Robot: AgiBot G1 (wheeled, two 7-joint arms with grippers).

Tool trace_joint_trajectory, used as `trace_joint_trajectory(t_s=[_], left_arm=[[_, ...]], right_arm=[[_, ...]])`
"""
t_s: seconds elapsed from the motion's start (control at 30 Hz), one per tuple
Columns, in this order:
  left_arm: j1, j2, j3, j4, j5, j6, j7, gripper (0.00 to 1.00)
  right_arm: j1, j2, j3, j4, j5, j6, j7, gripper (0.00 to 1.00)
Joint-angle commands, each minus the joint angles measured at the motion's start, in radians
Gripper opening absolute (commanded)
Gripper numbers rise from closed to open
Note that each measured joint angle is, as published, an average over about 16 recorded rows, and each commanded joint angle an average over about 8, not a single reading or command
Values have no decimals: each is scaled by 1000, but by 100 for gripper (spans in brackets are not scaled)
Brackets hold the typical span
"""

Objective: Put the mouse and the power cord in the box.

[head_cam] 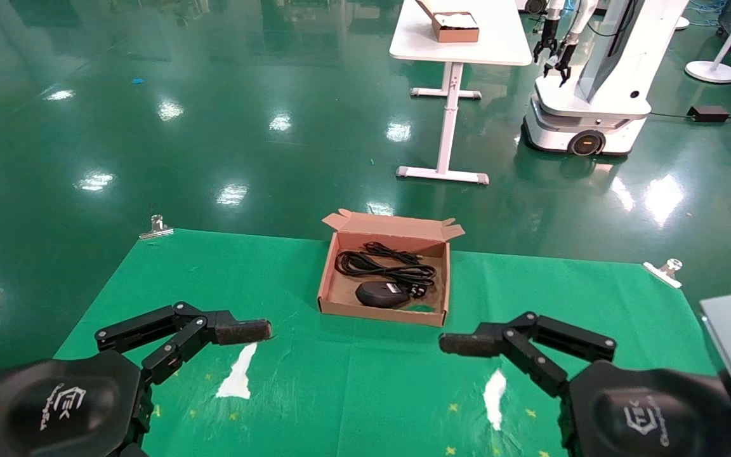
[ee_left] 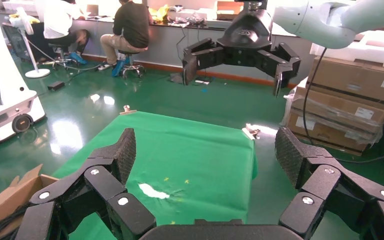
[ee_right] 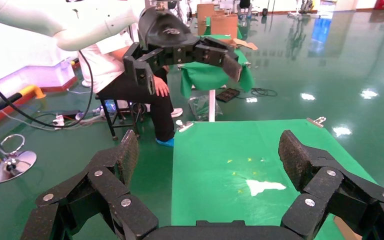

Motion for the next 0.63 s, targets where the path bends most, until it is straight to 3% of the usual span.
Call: trace_joint_trajectory(t_s=[0.03,0.63], left_arm=[[6,-6,-7,-6,-7,7,0,100],[-2,2,2,3,2,-3,0,100]], right_arm=[[-21,4,7,20,14,1,9,100],[2,0,0,-2,-1,1,0,100]])
